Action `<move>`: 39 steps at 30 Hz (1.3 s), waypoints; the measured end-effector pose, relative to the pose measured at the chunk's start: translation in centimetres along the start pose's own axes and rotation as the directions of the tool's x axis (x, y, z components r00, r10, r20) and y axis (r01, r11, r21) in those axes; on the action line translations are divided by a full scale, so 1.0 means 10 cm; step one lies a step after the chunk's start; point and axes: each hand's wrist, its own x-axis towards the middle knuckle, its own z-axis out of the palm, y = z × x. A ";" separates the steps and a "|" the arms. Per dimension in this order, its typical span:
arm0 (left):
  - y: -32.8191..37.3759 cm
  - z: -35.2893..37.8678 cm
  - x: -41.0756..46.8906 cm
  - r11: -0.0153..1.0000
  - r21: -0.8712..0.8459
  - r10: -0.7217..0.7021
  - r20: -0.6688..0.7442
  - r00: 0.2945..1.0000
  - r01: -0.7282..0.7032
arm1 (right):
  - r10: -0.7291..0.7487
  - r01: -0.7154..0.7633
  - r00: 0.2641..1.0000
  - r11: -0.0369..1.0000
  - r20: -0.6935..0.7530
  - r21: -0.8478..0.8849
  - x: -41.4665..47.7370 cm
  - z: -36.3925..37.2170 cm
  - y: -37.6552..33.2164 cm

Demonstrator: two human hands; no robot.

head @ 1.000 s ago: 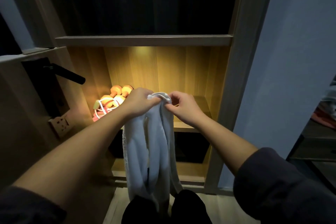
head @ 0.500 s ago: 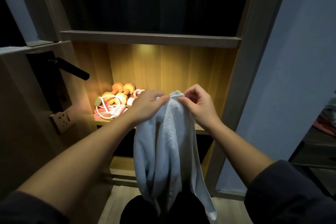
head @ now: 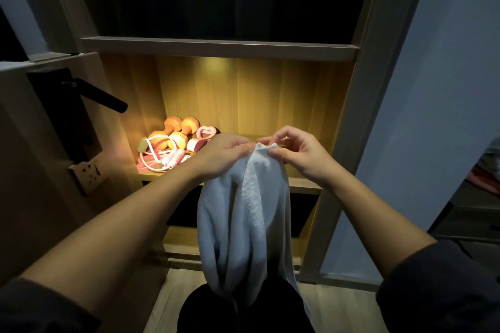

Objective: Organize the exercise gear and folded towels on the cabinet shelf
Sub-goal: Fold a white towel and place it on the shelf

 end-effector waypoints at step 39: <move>0.06 0.11 -0.08 0.992 0.122 0.007 0.055 0.998 -0.014 | 0.261 -0.246 0.965 0.940 0.034 -0.238 -0.06 -0.16 0.18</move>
